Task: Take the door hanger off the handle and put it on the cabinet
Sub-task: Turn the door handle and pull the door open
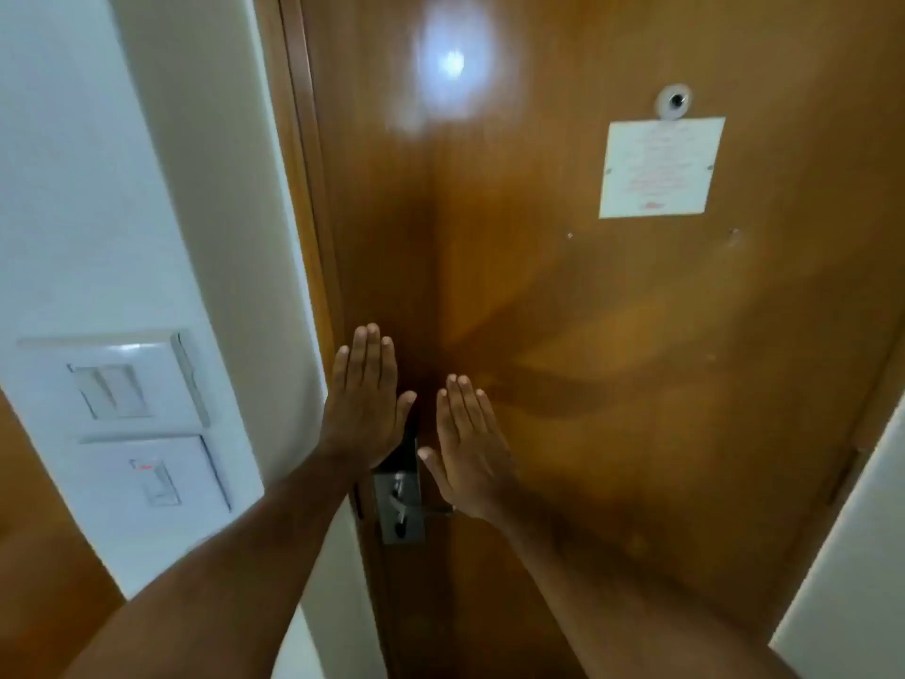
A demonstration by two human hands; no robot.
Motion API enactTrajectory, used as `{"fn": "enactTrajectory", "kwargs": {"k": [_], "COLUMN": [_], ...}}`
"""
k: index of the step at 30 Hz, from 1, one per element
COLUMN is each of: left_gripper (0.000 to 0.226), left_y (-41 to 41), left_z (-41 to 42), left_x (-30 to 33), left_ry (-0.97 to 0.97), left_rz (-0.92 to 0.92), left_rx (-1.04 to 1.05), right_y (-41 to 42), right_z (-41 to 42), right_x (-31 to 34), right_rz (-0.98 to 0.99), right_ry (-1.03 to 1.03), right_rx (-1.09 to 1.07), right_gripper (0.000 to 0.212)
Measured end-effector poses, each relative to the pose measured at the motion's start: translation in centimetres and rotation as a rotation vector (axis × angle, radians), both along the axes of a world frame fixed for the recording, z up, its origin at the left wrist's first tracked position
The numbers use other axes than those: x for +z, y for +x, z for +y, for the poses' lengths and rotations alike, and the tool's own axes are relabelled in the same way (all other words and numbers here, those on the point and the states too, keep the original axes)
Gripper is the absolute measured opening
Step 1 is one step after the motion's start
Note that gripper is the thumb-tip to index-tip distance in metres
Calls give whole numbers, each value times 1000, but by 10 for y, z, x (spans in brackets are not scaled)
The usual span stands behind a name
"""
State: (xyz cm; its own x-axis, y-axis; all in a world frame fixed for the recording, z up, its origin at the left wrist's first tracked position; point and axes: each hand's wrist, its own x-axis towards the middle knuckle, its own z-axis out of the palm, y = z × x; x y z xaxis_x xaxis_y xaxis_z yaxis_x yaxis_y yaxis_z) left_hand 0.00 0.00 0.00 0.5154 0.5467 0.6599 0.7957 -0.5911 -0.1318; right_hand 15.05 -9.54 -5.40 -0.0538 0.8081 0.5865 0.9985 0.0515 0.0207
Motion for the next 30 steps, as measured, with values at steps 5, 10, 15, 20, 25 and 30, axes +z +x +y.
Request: {"fn": "enactTrajectory", "kwargs": {"k": [5,10,15,20,25,30], "left_gripper": [74,66,64,64,63,63], "left_y": [-10,-9,-11,-7,-11,-17], "left_z": [9,7,14,14,7,-21], "left_x": [-32,-52,-53,-52,-51,-52], "left_ry": [-178,-240,-199,-183,-177,-163], "left_rz": [112,138,174,150,151,96], "left_rx": [102,137,127,120,150,156], "right_y": [-29,-49,-52,-51,-57,-61], "right_z": [8,25,61,66,55,31], "right_x": [-64,-101,-90,-98,-118,-107], "right_rz": [97,239,199,313,498,445], "right_ry": [-242,-366,-493,-514,-338,-378], "right_rx": [123,174,-59,-122,-38,-20], "right_gripper": [56,36,49,55,57,56]}}
